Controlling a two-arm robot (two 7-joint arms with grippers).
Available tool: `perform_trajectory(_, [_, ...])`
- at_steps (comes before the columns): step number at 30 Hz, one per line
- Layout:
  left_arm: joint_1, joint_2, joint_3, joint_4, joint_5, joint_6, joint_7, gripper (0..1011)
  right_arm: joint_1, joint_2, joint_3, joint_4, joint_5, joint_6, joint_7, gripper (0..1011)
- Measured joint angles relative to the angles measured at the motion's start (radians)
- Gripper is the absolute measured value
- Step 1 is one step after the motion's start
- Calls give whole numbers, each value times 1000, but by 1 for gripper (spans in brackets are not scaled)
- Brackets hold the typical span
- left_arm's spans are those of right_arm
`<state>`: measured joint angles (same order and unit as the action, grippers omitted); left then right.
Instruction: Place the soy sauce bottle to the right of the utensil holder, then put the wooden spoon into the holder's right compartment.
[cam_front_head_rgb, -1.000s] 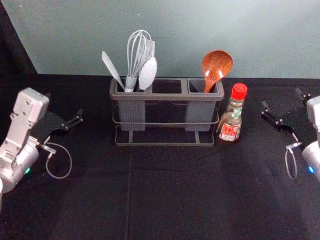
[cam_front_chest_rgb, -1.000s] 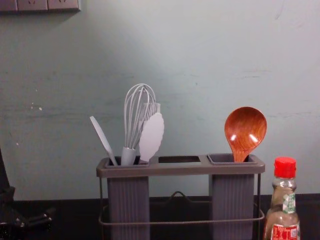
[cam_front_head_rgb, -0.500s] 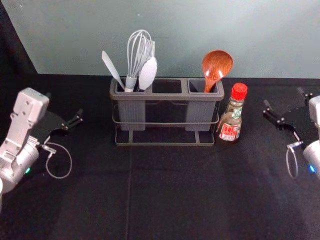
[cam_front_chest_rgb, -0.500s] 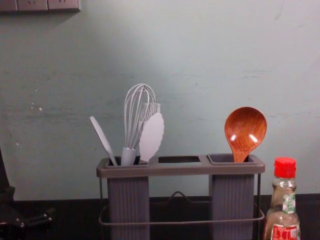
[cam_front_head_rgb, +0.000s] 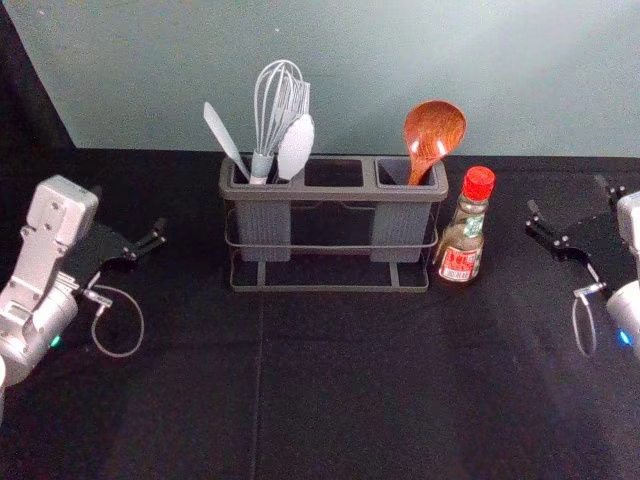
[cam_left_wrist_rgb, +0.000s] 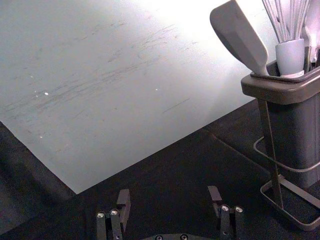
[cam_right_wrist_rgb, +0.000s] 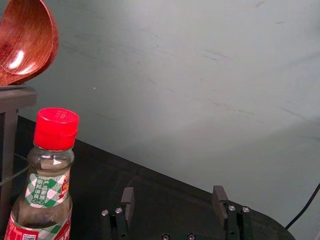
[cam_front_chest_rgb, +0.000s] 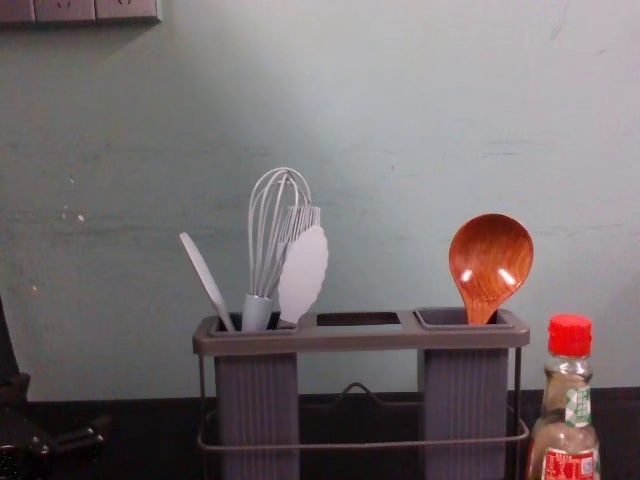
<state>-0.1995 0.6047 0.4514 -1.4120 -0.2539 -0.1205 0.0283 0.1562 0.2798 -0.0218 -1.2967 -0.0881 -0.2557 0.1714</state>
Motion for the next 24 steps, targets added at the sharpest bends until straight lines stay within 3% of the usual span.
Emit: perform_trajectory(24, [0, 0, 0, 0, 0, 0, 0, 1011, 0, 0, 0, 0, 0, -1, 1, 1002])
